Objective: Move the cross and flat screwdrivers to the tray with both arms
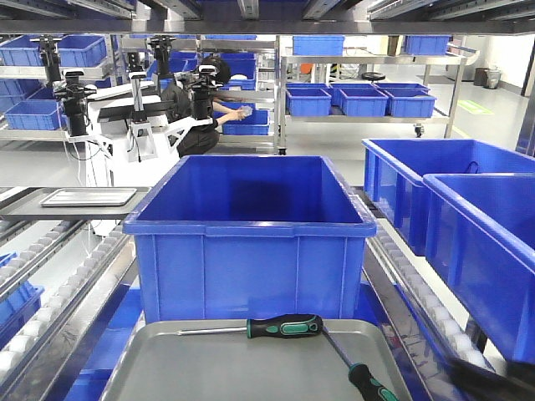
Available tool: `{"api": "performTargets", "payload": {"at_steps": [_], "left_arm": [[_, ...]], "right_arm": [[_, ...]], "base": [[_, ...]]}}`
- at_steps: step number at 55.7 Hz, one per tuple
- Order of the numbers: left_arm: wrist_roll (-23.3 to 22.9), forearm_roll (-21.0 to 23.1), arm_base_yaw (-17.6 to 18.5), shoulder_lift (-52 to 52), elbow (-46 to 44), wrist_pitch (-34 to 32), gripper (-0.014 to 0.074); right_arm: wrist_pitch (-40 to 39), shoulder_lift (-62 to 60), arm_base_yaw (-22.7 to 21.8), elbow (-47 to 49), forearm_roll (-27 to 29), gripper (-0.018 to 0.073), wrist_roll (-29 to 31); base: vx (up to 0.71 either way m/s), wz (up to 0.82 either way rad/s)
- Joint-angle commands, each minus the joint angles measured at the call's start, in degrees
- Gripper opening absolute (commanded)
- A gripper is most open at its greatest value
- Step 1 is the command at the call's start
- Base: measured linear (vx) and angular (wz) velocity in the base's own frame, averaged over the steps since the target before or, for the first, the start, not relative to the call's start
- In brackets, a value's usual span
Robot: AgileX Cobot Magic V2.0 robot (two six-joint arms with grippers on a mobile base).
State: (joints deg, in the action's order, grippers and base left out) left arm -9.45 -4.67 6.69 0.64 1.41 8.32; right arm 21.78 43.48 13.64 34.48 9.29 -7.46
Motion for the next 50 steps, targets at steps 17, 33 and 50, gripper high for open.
{"api": "performTargets", "payload": {"at_steps": [17,33,50], "left_arm": [[0.0,0.4,0.0,0.0,-1.3,-4.3,-0.0006],[0.0,0.4,0.0,0.2,-1.3,-4.2,-0.0006],[0.0,0.4,0.0,0.0,-1.3,-4.1,-0.0006]], "right_arm": [[-13.6,-30.1,-13.7,-23.3,-11.3,0.0053,1.2],[-19.4,-43.8,-13.5,-36.5,-9.9,-0.001,1.3],[-19.1,-43.9,-13.8,-36.7,-9.9,-0.001,1.5]], "base": [[0.0,0.0],[0.0,0.0],[0.0,0.0]]}}
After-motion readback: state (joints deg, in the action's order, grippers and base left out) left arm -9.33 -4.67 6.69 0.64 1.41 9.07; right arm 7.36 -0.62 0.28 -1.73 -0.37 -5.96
